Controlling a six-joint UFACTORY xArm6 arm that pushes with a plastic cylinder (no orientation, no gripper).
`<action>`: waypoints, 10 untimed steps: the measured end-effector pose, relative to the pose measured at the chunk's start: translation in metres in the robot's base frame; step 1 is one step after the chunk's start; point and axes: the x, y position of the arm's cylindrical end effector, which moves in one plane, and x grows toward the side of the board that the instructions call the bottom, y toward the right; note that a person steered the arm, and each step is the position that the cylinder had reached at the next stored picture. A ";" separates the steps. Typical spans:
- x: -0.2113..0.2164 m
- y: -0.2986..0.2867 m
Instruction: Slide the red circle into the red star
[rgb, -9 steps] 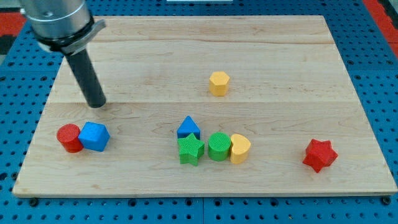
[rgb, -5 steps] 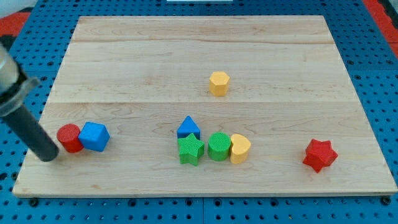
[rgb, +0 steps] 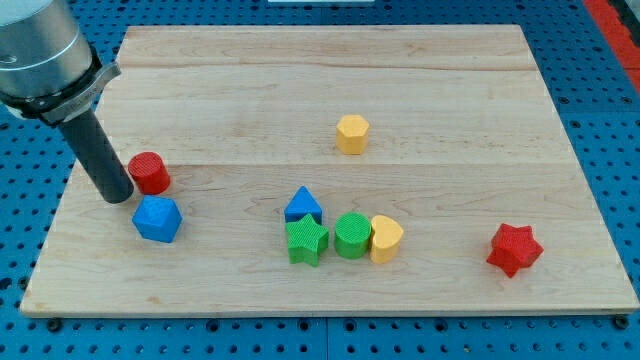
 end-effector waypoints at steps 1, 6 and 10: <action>0.000 -0.003; -0.028 -0.002; 0.005 0.105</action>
